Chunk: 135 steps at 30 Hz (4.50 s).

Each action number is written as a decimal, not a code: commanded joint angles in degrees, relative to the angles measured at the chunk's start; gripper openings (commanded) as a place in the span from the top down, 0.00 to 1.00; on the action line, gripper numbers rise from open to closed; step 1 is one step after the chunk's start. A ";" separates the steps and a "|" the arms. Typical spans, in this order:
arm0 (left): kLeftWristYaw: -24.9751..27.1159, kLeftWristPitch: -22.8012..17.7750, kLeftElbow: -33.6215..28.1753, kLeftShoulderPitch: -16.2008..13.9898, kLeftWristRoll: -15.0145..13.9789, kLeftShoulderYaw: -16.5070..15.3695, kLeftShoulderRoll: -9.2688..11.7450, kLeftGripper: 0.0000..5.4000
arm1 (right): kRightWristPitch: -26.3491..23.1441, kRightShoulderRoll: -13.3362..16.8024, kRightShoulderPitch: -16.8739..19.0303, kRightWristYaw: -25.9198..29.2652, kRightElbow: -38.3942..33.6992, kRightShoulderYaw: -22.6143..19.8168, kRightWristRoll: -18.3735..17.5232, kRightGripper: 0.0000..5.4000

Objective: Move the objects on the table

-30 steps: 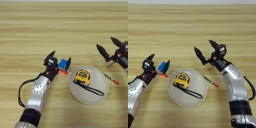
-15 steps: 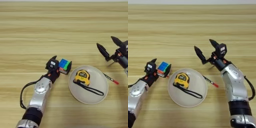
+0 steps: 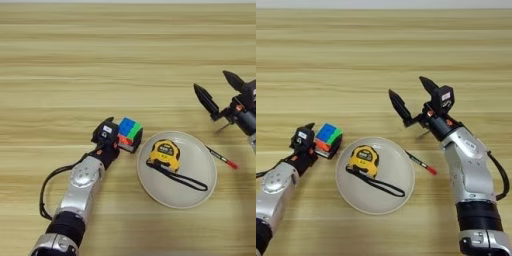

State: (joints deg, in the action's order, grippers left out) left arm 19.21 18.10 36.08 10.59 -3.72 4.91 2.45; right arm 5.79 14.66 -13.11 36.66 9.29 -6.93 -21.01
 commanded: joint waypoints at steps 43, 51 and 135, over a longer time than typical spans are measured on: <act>-1.89 -0.57 9.57 5.06 3.79 -0.77 0.85 0.40 | 2.14 -0.46 -1.86 -0.15 2.19 -0.53 -0.38 0.00; -2.09 -0.67 7.69 3.55 3.59 -1.04 1.05 0.40 | 2.39 -0.61 -1.85 -0.28 2.28 -0.45 -0.31 0.00; -3.77 -3.13 4.01 -11.79 4.28 0.06 -0.87 0.09 | 3.82 -0.49 -4.27 0.57 5.08 -0.89 -0.27 0.00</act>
State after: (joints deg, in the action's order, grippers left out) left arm 16.24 17.32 37.65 1.15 -0.01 5.07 1.11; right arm 9.34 13.73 -16.40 36.87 13.99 -7.38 -21.12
